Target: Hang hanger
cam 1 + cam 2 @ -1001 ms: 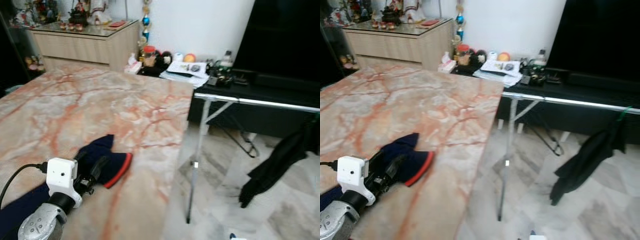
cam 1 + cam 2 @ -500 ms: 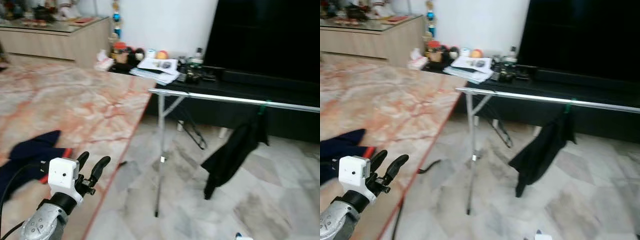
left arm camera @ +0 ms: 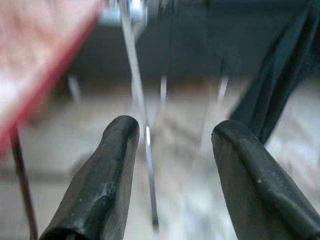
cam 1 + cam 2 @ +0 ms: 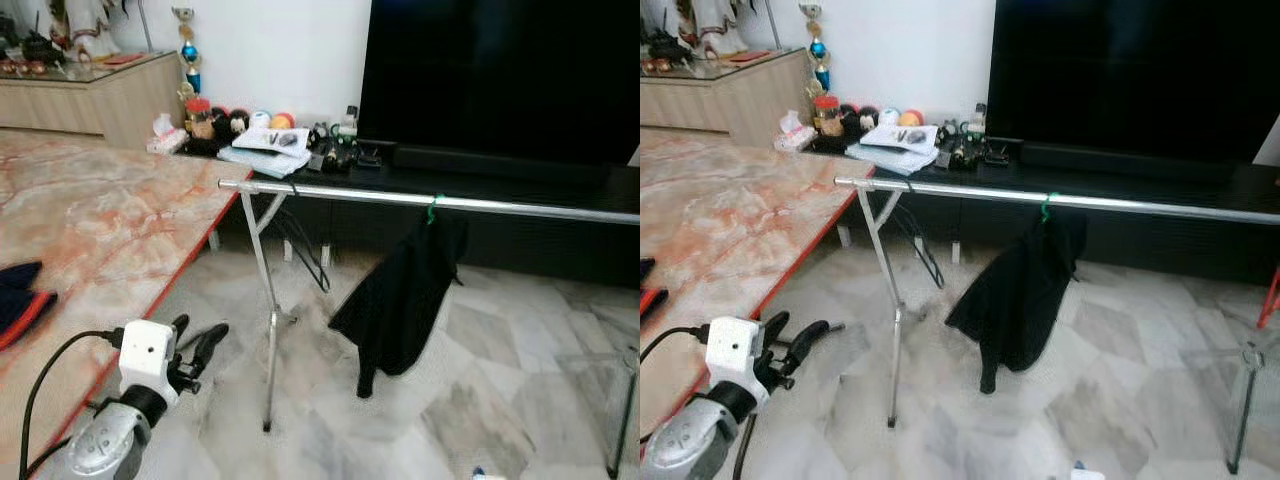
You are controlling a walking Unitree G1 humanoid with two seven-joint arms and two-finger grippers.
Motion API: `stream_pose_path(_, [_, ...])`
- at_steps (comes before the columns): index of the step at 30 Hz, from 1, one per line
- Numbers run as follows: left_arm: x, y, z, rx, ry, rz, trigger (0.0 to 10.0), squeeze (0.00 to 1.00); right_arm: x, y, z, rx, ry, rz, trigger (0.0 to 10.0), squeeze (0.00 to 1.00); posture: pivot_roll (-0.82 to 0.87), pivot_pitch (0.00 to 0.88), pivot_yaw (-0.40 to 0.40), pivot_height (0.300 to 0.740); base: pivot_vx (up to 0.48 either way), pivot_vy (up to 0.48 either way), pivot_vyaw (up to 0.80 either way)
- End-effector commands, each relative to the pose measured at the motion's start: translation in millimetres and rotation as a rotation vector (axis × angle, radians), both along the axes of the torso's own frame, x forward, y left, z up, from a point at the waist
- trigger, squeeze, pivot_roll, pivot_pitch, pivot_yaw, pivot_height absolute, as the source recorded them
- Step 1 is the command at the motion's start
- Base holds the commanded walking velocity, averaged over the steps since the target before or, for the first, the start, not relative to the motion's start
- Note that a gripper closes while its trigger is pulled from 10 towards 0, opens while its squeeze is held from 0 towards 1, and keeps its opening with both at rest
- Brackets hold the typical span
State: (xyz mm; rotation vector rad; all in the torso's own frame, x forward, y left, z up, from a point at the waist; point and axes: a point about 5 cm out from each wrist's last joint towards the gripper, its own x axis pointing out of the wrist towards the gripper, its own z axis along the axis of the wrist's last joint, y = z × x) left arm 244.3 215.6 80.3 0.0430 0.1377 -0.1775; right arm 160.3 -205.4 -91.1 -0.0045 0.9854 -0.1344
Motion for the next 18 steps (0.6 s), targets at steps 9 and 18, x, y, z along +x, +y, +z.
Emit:
stream_pose_path(9, [-14.7,18.7,-76.1,0.037,0.288,0.048,10.0,0.00,4.3,3.0,1.6,0.002,-0.027,-0.041,10.0,0.00,0.18,0.000,0.031,0.740,0.000,0.000,0.00])
stream_pose_path(18, [-63.4,33.2,-135.3,0.065,0.588,0.173,10.0,0.00,10.7,-2.8,5.6,-0.022,-0.055,-0.064,10.0,0.00,0.17,0.000,0.016,0.740,0.000,0.000,0.00])
